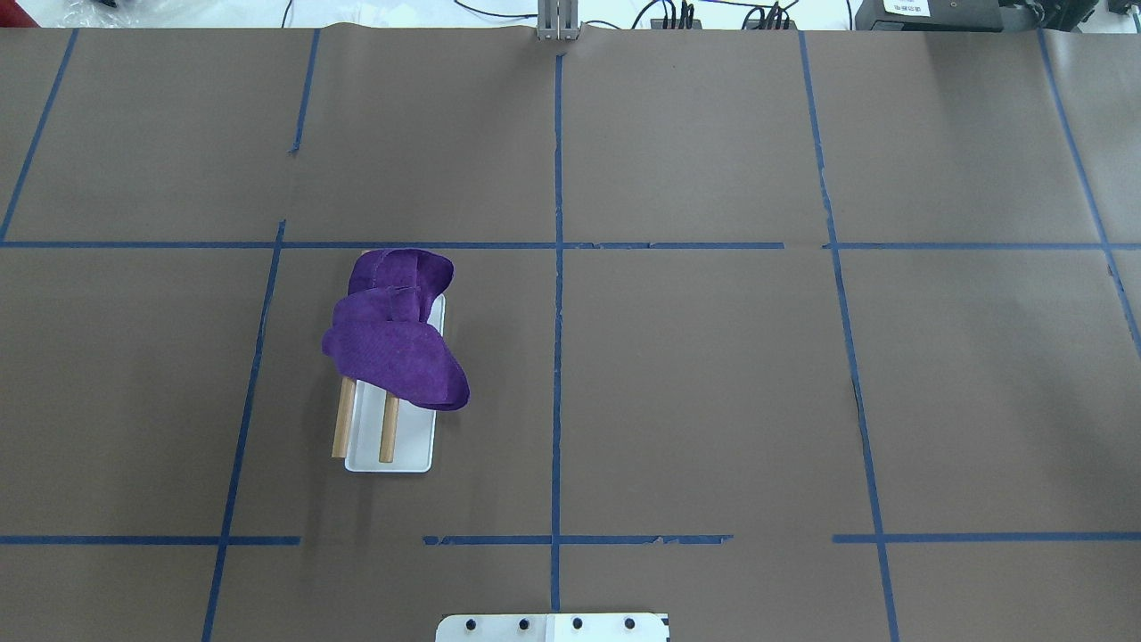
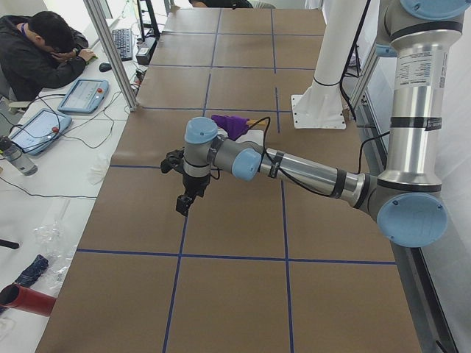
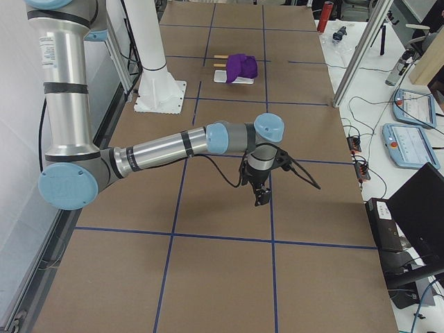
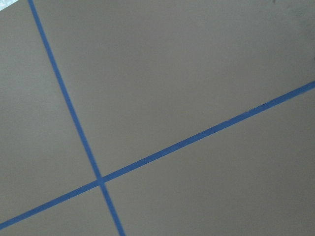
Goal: Hang towel on rack
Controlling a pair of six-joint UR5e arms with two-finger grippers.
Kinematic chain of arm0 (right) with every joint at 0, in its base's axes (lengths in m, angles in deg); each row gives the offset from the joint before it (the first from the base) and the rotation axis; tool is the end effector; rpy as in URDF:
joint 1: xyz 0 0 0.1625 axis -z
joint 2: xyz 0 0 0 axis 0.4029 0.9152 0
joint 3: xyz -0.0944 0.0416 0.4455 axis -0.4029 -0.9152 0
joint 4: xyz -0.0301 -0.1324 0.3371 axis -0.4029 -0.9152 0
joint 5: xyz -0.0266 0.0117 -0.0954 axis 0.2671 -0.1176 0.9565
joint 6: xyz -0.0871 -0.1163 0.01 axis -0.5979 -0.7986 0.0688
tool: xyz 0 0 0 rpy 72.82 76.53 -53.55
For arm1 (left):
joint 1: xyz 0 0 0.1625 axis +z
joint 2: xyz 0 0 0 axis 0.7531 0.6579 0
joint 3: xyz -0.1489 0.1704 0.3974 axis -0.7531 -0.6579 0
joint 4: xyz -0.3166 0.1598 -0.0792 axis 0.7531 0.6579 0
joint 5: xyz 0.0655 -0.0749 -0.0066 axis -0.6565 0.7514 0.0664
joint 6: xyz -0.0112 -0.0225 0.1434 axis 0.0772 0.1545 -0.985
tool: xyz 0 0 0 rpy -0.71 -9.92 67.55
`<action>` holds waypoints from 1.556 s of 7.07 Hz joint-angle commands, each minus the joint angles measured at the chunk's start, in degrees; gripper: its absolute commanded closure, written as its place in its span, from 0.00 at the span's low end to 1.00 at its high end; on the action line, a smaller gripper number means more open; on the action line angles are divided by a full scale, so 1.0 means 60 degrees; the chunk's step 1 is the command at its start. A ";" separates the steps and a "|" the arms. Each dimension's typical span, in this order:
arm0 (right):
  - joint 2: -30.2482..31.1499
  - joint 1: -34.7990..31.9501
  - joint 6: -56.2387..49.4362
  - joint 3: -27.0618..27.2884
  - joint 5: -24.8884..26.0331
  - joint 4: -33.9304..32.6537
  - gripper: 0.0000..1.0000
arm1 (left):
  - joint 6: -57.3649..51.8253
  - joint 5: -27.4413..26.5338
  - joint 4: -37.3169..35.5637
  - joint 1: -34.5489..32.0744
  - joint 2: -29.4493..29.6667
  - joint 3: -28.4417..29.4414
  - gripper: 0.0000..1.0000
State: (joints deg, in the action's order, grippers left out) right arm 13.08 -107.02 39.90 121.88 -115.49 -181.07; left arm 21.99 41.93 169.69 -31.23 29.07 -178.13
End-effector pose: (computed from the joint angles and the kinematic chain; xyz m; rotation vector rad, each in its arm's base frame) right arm -0.0092 -0.4302 0.6472 0.0964 -0.6826 -0.4645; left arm 0.0255 -0.4629 0.6193 0.3266 0.5833 0.3481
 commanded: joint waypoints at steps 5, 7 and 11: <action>0.0665 -0.1036 0.1408 -0.1285 -0.1169 0.1061 0.00 | -0.0381 0.1363 -0.1895 -0.0744 -0.0430 0.0879 0.00; 0.0680 -0.1036 0.1426 -0.1270 -0.1169 0.1106 0.00 | -0.0440 0.1719 -0.2067 -0.1268 -0.0530 0.0822 0.00; 0.0622 -0.1036 0.1411 -0.1212 -0.1169 0.1121 0.00 | -0.0381 0.1520 -0.2008 -0.2356 -0.0414 0.0603 0.00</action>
State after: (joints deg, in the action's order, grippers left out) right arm 16.99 -113.23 48.40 114.43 -122.51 -174.38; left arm 19.67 52.87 157.59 -44.77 26.51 -174.11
